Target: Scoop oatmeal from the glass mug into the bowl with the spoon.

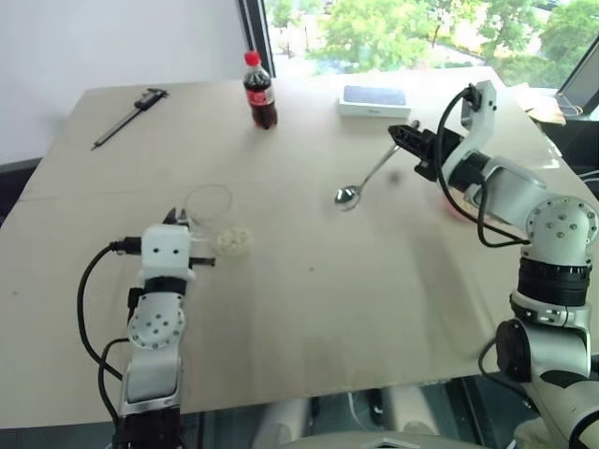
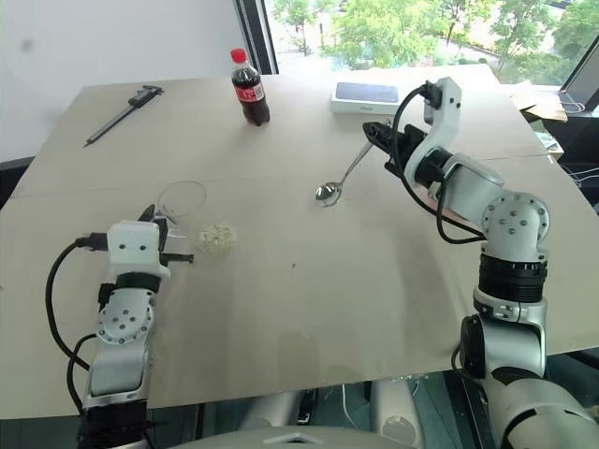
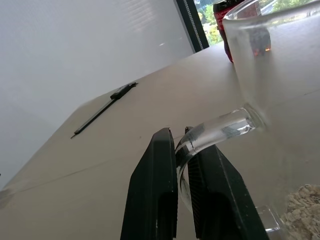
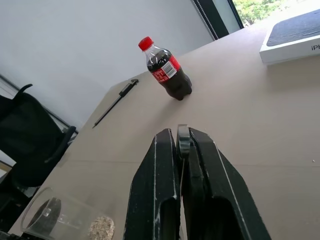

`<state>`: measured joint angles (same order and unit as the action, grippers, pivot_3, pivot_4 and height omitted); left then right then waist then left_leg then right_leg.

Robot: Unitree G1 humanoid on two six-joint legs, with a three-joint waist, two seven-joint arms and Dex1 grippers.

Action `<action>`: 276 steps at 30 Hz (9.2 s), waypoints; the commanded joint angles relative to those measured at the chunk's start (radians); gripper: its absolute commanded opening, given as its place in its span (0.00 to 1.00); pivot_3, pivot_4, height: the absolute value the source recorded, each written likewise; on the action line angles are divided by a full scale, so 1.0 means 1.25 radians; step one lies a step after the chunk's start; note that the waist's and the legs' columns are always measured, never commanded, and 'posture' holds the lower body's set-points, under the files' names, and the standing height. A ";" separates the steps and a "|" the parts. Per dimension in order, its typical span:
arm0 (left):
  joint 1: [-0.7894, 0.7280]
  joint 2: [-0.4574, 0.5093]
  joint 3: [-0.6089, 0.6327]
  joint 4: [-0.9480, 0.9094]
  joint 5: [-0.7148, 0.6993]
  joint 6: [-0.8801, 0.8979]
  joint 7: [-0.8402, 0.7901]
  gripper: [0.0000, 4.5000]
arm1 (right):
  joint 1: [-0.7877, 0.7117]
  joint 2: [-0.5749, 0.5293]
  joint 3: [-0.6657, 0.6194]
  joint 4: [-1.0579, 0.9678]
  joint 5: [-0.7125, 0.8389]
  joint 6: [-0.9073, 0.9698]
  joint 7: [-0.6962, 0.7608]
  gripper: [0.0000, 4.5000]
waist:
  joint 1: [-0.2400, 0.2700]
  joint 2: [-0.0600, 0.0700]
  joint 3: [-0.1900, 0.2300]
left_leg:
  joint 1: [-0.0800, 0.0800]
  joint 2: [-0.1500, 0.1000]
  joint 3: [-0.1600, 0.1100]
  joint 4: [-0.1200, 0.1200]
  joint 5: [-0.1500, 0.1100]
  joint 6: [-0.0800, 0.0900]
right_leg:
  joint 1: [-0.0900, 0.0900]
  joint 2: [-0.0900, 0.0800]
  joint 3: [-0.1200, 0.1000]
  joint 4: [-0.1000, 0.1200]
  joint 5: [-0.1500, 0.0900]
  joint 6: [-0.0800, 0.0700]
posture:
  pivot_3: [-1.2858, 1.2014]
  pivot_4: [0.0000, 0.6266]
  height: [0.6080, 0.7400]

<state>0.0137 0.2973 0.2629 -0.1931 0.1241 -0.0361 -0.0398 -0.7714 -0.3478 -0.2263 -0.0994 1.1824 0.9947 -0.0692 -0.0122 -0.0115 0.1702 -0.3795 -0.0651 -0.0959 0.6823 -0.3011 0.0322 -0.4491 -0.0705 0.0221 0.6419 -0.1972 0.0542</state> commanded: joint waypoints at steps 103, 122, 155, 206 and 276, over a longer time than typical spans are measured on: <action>-0.838 0.026 -0.261 0.942 -0.009 -0.567 -0.324 0.00 | 0.049 0.059 0.221 -0.018 -0.603 -0.293 0.495 0.00 | -0.023 0.000 0.000 | -0.005 -0.003 -0.001 0.005 0.000 0.000 | -0.007 0.001 0.000 0.004 0.000 0.001 | 0.52 0.24 1.00; -0.854 -0.015 -0.255 0.997 -0.011 -0.553 -0.319 0.00 | -0.079 0.234 -0.138 0.001 -0.322 0.133 0.128 0.00 | -0.023 0.000 0.000 | -0.005 -0.003 0.000 0.005 0.000 0.000 | -0.007 0.000 0.000 0.009 0.000 0.001 | 0.52 0.24 1.00; -0.833 -0.110 -0.191 1.060 -0.079 -0.515 -0.297 0.00 | -0.149 0.129 -0.448 0.150 0.138 0.125 -0.382 0.00 | -0.023 0.000 0.000 | -0.004 -0.002 0.004 0.005 0.000 0.000 | -0.007 0.000 0.004 0.013 0.000 0.001 | 0.52 0.24 1.00; -0.815 -0.119 -0.187 1.073 -0.069 -0.524 -0.326 0.00 | 0.027 -0.033 -0.309 0.106 0.476 -0.219 -0.427 0.00 | -0.020 -0.001 0.000 | -0.004 -0.001 0.006 0.005 0.000 0.001 | -0.007 0.001 0.005 0.013 0.000 0.001 | 0.52 0.24 1.00; -0.650 -0.105 -0.180 0.717 -0.134 -0.396 -0.268 0.00 | -0.027 -0.053 -0.415 0.114 -0.009 -0.128 -0.133 0.00 | -0.004 -0.001 -0.001 | -0.002 -0.001 0.012 0.005 0.000 0.003 | -0.006 0.001 0.013 0.003 0.004 0.006 | 0.52 0.24 1.00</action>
<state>-0.7925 0.1613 0.0364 0.7596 -0.0403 -0.5243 -0.3838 -0.7525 -0.4132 -0.7196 0.0860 1.0727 0.8240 -0.1897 -0.0170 -0.0124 0.1685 -0.3819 -0.0663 -0.0799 0.6885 -0.3015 0.0356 -0.4569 -0.0691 0.0396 0.6468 -0.1923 0.0620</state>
